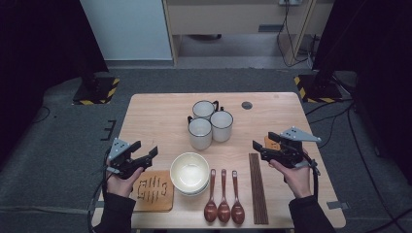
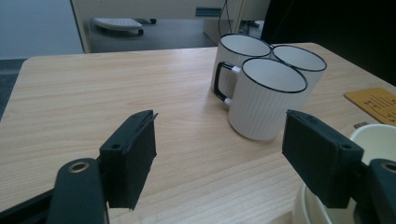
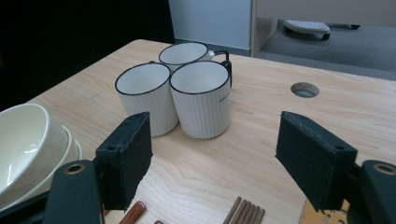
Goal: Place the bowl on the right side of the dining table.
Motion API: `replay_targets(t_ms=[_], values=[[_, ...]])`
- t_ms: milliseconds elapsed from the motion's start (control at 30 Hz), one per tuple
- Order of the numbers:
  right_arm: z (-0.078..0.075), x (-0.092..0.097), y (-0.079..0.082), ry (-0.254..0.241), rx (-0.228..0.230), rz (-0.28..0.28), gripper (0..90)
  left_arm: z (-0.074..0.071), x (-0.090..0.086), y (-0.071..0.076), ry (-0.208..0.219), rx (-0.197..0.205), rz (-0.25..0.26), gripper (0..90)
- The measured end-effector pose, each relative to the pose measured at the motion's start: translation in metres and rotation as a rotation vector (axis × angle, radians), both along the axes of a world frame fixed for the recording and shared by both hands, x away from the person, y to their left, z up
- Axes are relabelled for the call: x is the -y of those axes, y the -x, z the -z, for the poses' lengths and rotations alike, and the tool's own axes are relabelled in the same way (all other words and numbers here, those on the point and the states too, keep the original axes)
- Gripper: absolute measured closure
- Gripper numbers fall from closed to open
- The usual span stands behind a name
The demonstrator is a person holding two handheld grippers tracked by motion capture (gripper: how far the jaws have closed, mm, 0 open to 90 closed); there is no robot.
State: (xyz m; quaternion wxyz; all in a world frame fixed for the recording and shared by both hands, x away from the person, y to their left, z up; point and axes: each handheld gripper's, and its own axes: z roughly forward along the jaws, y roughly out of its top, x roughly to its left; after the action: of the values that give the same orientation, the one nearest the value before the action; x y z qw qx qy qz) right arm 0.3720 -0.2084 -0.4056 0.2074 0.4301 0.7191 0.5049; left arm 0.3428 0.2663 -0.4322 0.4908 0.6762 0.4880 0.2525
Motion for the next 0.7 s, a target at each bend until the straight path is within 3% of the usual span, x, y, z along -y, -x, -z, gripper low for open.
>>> replay_targets(t_ms=[200,700], values=[[-0.005,-0.010,-0.002,-0.008,0.007,-0.016,27.4,-0.004,0.010,0.003,0.008,0.011,0.029,27.0],[-0.014,-0.056,-0.003,-0.003,0.030,-0.108,28.2,-0.006,0.030,0.005,0.014,0.023,0.089,32.6]])
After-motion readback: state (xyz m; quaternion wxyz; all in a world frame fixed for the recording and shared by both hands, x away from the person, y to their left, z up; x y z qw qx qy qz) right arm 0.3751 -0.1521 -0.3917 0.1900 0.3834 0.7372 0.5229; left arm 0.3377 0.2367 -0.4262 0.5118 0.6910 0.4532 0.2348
